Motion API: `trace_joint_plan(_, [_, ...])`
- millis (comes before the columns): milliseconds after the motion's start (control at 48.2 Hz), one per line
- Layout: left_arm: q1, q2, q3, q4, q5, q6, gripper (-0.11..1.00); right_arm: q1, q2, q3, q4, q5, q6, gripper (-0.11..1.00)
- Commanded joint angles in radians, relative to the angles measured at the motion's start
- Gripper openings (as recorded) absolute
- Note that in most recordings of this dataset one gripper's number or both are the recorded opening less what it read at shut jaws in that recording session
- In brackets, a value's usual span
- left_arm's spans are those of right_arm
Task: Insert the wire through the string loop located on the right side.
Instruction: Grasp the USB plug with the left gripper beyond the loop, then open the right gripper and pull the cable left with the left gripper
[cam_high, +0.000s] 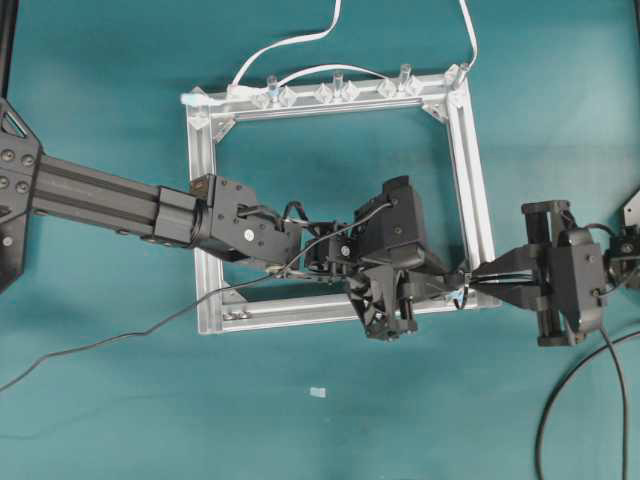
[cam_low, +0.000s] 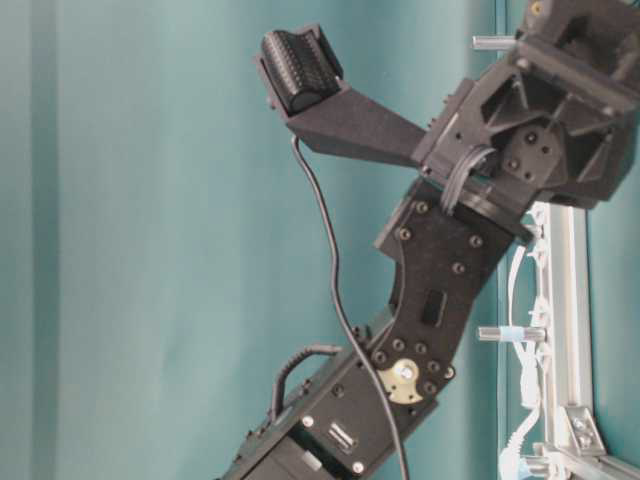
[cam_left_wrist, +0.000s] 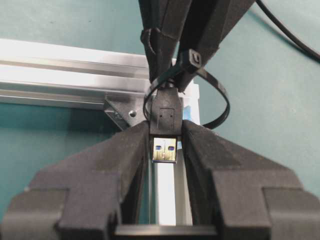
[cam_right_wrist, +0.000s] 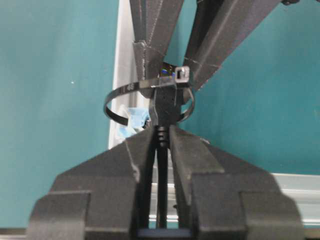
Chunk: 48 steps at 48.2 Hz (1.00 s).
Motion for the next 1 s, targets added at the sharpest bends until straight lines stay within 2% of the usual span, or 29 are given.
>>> trace_joint_plan(0, [0.005, -0.028, -0.017, 0.006, 0.002, -0.003, 0.22, 0.003, -0.006, -0.012, -0.003, -0.009, -0.002, 0.14])
trace_joint_plan(166, [0.005, -0.028, -0.017, 0.006, 0.014, 0.012, 0.22, 0.003, -0.009, -0.015, -0.005, -0.021, -0.003, 0.14])
trace_joint_plan(435, [0.005, -0.034, -0.014, 0.006, 0.021, 0.029, 0.22, 0.003, -0.021, -0.018, -0.101, -0.014, 0.0, 0.14])
trace_joint_plan(684, [0.005, -0.038, -0.011, 0.006, 0.021, 0.031, 0.22, 0.003, -0.021, -0.012, -0.104, -0.014, 0.003, 0.14])
trace_joint_plan(767, [0.005, -0.04, -0.011, 0.008, 0.021, 0.031, 0.22, 0.0, -0.021, -0.012, -0.101, -0.018, 0.003, 0.32])
trace_joint_plan(912, [0.005, -0.041, -0.009, 0.006, 0.028, 0.031, 0.22, 0.0, -0.021, -0.006, -0.1, -0.015, 0.003, 0.77])
trace_joint_plan(974, [0.005, -0.041, -0.009, 0.006, 0.031, 0.031, 0.22, 0.0, -0.021, -0.003, -0.098, -0.014, 0.003, 0.89])
